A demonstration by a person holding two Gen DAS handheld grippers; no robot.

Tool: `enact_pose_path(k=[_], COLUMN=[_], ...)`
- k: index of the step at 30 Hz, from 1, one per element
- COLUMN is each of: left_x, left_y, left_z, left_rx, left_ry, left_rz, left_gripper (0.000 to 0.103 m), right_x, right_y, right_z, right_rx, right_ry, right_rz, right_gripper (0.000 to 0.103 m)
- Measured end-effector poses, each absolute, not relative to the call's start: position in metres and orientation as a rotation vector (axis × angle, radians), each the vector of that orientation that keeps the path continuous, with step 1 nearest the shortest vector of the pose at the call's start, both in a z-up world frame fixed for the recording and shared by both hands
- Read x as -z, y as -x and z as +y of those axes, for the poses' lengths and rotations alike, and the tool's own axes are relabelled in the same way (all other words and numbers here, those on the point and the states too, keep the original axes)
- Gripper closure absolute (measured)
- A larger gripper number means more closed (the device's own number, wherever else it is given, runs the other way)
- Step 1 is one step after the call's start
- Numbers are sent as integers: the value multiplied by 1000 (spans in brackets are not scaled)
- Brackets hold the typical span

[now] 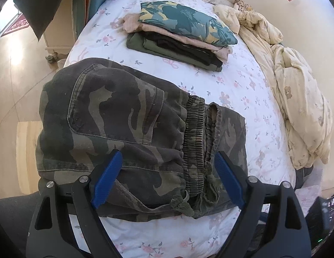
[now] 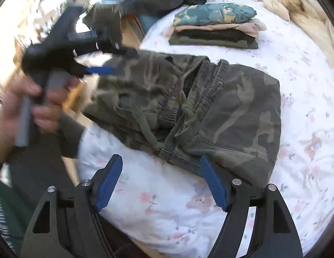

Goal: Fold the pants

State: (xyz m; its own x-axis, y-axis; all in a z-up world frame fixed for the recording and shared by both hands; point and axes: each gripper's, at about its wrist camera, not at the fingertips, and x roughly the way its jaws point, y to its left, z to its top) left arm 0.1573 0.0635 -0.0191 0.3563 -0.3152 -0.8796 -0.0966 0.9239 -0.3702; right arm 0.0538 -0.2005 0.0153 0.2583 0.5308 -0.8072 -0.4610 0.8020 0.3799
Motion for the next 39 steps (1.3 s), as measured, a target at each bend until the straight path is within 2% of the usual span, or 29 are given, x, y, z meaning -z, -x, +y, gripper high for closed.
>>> enact_pose_path(k=[2,4,5,6,10,13,15,18,24,26,29,31,32,36,39], left_x=[20,24,24,25,27,33,36,35,33,31,31,33,33,33,31], left_y=[-158,-160,-160,-161,-161,-161,-162,-161,-161,-160,-160,-160,-161,-160,-159], left_z=[62,58,55,52,46,46,46,46,44,44,44,46,47,49,51], left_rx=[140,140,144,147,141,129,131,134,138,117,98,91,86,74,79], left_ry=[383,376,370,358,319,314,310,309,295,265,239,244,243,245,252], left_rz=[1207,1217,1221,1222,1220,1235,1244,1245,1231,1215,1209,1212,1213,1209,1206], left_gripper=[18,18,18,18,18,18,18,18,18,18,18,18,18,18,18], right_x=[-22,-6,6,20,68,105,117,104,56,72,122,121,116,70,44], right_y=[-60,-86,-101,-115,-136,-122,-109,-105,-90,-91,-94,-97,-100,-100,-85], right_z=[-214,-226,-232,-236,-205,-177,-172,-169,-200,-228,-246,-247,-244,-235,-239], right_rx=[-550,-389,-345,-324,-335,-297,-247,-253,-99,29,51,57,50,-10,-103], right_ry=[-38,-86,-162,-250,-284,-250,-294,-272,-249,-328,-494,-500,-482,-445,-578], right_rz=[1020,1076,1123,1128,1238,1365,1374,1368,1197,1227,1389,1387,1390,1273,1204], right_gripper=[40,88,90,92,93,93,93,93,93,93,97,96,93,93,92])
